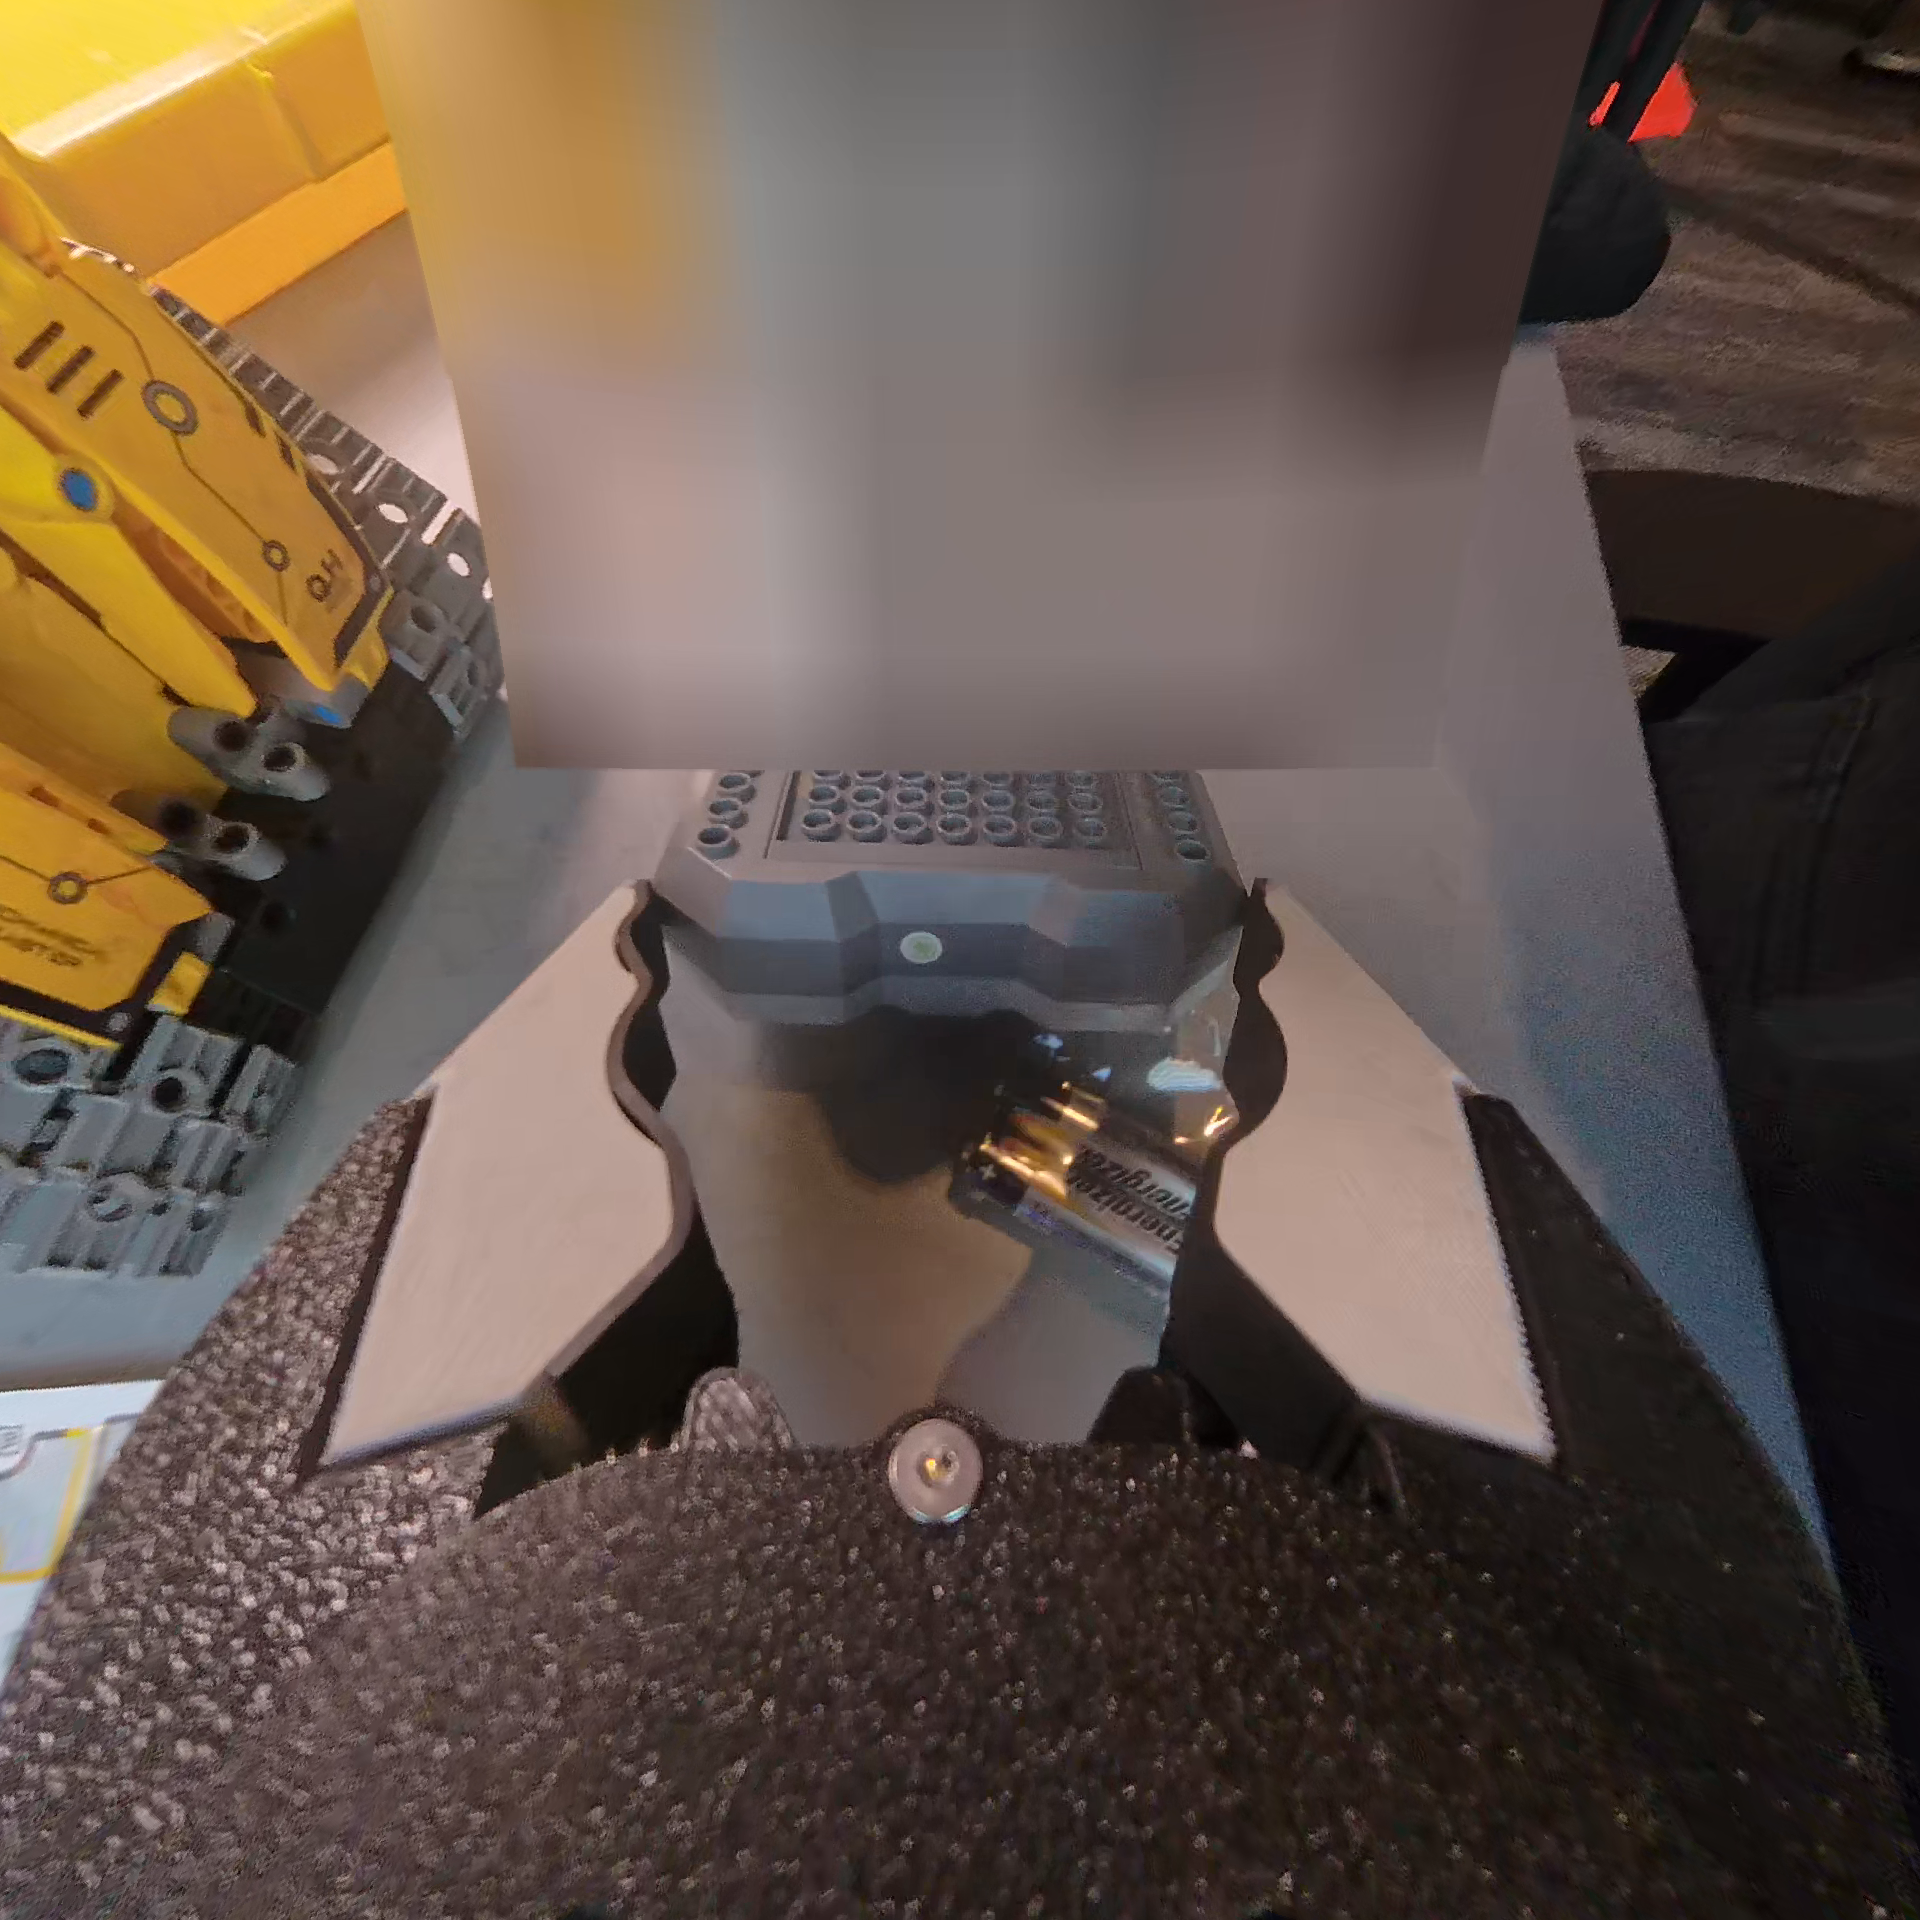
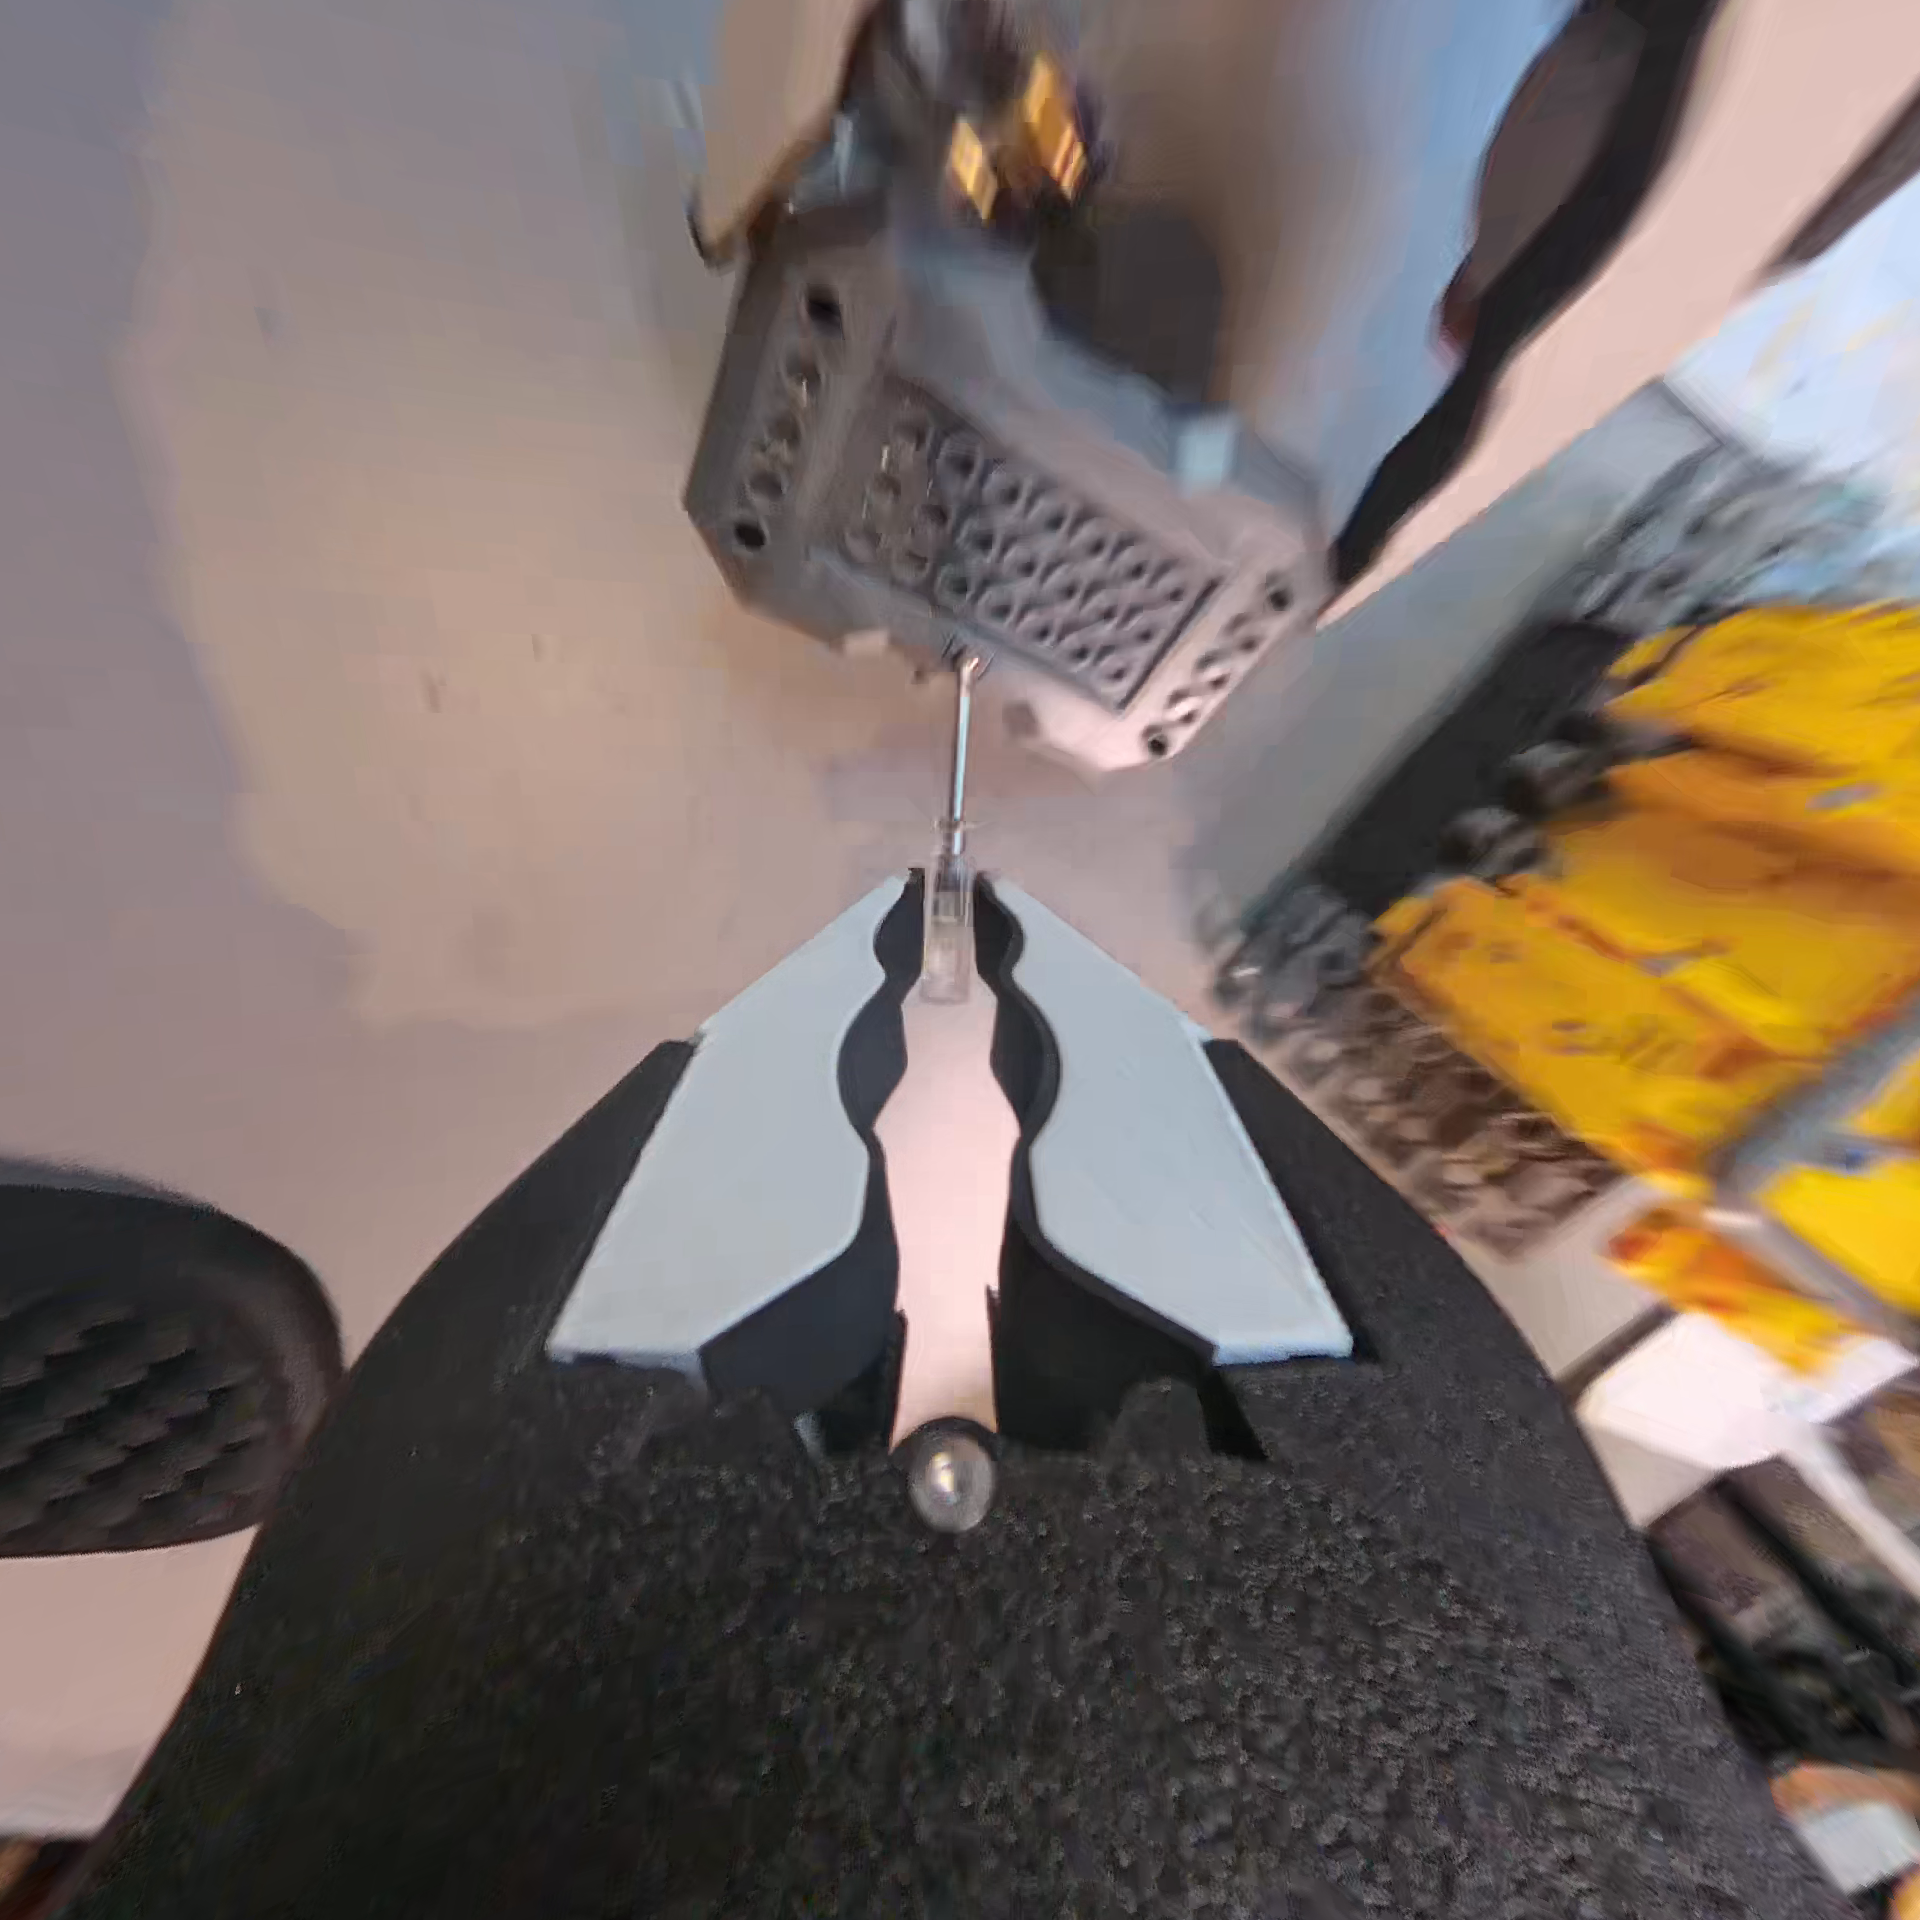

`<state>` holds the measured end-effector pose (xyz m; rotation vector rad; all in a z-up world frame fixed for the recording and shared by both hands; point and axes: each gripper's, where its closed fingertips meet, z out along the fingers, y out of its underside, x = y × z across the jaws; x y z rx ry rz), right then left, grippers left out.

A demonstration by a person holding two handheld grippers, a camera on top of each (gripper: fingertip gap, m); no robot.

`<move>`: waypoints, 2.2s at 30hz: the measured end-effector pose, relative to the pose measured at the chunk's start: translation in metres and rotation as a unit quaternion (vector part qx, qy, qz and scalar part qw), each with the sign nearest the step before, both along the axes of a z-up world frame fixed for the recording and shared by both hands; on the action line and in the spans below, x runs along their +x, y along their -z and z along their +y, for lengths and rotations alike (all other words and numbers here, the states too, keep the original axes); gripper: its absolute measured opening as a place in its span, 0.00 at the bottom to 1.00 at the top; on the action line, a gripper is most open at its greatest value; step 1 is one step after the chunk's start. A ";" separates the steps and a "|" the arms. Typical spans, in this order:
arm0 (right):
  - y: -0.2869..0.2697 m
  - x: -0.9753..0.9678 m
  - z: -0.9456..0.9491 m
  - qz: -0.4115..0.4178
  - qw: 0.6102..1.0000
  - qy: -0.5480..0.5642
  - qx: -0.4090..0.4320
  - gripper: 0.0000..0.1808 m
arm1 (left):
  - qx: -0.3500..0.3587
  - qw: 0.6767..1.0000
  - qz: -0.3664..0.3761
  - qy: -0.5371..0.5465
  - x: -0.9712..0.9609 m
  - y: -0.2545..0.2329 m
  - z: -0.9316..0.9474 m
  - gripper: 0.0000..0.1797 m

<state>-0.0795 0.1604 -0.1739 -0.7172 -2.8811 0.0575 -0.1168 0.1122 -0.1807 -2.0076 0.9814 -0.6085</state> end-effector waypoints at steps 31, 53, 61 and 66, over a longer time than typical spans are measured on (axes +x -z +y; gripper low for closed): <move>-0.050 -0.028 -0.051 0.152 0.955 0.175 -0.185 0.04 | 0.079 0.994 -0.070 0.033 0.011 -0.042 -0.010 0.02; -0.097 -0.023 -0.092 0.224 0.950 -0.015 -0.219 0.05 | -0.038 0.938 -0.305 0.159 0.027 -0.086 -0.050 0.00; -0.106 -0.027 -0.095 0.211 0.950 -0.030 -0.229 0.05 | -0.037 0.926 -0.333 0.172 0.023 -0.096 -0.053 0.00; -0.108 -0.028 -0.097 0.198 0.953 -0.037 -0.228 0.05 | -0.032 0.926 -0.333 0.175 0.024 -0.098 -0.055 0.00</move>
